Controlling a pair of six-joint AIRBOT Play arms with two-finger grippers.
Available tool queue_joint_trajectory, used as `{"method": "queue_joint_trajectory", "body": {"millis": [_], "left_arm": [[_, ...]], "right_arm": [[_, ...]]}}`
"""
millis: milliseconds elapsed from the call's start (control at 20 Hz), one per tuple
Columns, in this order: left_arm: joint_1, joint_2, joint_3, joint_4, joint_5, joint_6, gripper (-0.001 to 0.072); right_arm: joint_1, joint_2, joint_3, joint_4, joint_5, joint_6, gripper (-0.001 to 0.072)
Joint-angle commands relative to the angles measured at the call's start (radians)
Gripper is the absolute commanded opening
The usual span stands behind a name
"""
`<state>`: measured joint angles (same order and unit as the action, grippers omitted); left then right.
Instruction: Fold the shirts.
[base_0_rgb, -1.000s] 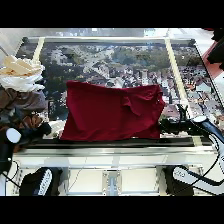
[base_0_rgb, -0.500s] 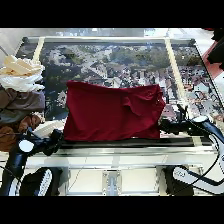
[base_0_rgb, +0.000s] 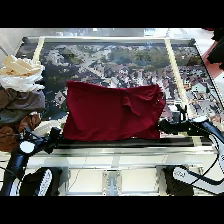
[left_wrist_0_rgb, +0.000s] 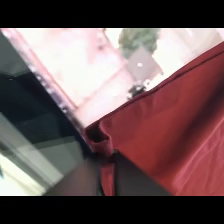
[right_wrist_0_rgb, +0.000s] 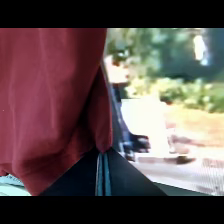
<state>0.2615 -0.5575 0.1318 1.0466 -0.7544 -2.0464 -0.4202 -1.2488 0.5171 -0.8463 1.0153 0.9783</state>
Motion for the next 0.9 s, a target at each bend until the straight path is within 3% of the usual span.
{"method": "queue_joint_trajectory", "body": {"millis": [0, 100, 200, 300, 450, 650, 850], "left_arm": [[0.000, 0.000, -0.003, -0.047, 0.051, 0.008, 0.0012], [0.000, 0.000, 0.000, -0.145, 0.072, 0.090, 0.0011], [0.000, 0.000, 0.027, -0.341, 0.135, 0.238, 0.0011], [0.000, 0.000, 0.115, -0.556, 0.198, 0.454, 0.0011], [0.000, 0.000, 0.362, -0.650, 0.134, 0.800, 0.0011], [0.000, 0.000, 0.758, -0.616, 0.063, 0.935, 0.0011], [0.000, 0.000, 1.113, -0.435, 0.017, 0.945, 0.0010]], "right_arm": [[0.000, 0.001, 0.001, 0.034, 0.001, -0.034, 0.0024], [0.000, 0.012, 0.002, 0.047, 0.010, -0.041, 0.0023], [-0.003, 0.053, 0.024, 0.037, 0.082, -0.041, 0.0022], [-0.003, 0.138, 0.082, 0.031, 0.188, -0.037, 0.0022], [-0.003, 0.348, 0.233, 0.043, 0.316, 0.036, 0.0022], [-0.003, 0.671, 0.496, 0.028, 0.338, 0.133, 0.0021], [-0.003, 0.891, 0.774, -0.068, 0.177, 0.183, 0.0018]]}}
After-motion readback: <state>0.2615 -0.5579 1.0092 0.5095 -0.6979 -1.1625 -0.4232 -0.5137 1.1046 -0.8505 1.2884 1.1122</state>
